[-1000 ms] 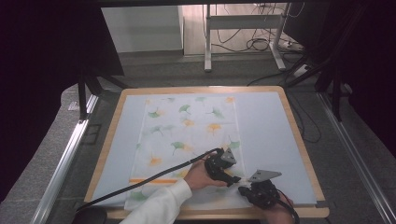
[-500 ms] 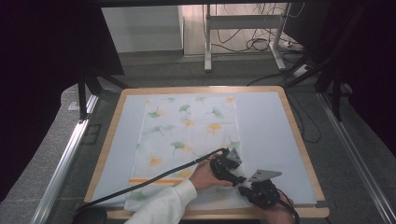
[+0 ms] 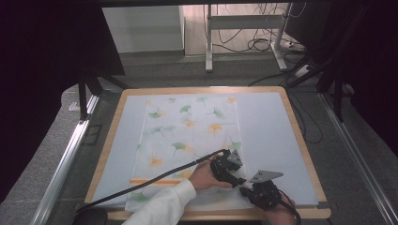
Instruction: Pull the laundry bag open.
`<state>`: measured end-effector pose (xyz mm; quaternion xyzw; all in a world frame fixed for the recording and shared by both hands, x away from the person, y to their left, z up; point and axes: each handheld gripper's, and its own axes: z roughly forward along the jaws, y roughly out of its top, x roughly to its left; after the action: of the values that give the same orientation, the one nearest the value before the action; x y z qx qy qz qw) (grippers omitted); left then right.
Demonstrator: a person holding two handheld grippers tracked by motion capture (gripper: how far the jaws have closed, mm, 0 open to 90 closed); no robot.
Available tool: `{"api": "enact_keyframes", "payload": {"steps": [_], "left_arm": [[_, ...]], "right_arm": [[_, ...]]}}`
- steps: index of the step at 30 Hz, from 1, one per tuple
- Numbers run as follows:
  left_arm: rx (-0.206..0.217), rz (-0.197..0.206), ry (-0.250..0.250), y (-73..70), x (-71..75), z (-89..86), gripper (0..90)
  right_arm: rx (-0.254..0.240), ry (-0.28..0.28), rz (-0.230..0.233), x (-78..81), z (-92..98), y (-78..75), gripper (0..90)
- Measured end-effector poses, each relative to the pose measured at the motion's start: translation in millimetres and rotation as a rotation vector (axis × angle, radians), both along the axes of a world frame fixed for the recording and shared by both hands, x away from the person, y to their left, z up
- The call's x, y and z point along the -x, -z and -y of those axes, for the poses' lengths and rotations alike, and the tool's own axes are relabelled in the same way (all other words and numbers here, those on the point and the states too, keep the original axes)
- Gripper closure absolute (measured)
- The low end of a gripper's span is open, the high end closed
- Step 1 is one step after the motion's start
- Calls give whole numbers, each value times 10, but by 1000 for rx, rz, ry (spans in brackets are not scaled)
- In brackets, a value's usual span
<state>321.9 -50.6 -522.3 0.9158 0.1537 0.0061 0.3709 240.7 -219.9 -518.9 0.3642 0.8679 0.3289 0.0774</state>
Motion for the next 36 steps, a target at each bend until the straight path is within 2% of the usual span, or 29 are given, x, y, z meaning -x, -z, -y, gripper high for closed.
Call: {"api": "enact_keyframes", "payload": {"steps": [6, 7, 10, 11, 14, 17, 21, 24, 31, 36], "left_arm": [[2, -2, 15, 22, -11, 10, 435], [17, -9, 3, 29, -4, 20, 436], [5, -4, 4, 33, -26, 17, 449], [23, -13, -11, 40, -20, 26, 451], [25, -18, -15, 40, -33, 22, 469], [32, -33, -9, 37, -30, 22, 545], [25, -60, 18, 30, -15, 18, 700], [16, -65, 25, 21, -7, 11, 769], [16, -79, 23, 6, 7, 12, 822], [16, -54, 34, 8, 37, 18, 841]], "right_arm": [[-1, 0, -1, -1, 1, 0, 895], [-1, 0, -2, -1, 1, 0, 895], [-1, 0, -1, -2, 1, 1, 896], [-2, 1, -3, -2, 1, 0, 896], [-3, 1, -4, -4, 2, 0, 896], [-5, 1, -5, -5, 2, 0, 895], [-6, 0, -6, -7, 4, 1, 896], [-6, -1, -7, -8, 5, 1, 895], [-6, -2, -8, -11, 5, 1, 895], [-3, -3, -5, -9, 4, 0, 895]]}}
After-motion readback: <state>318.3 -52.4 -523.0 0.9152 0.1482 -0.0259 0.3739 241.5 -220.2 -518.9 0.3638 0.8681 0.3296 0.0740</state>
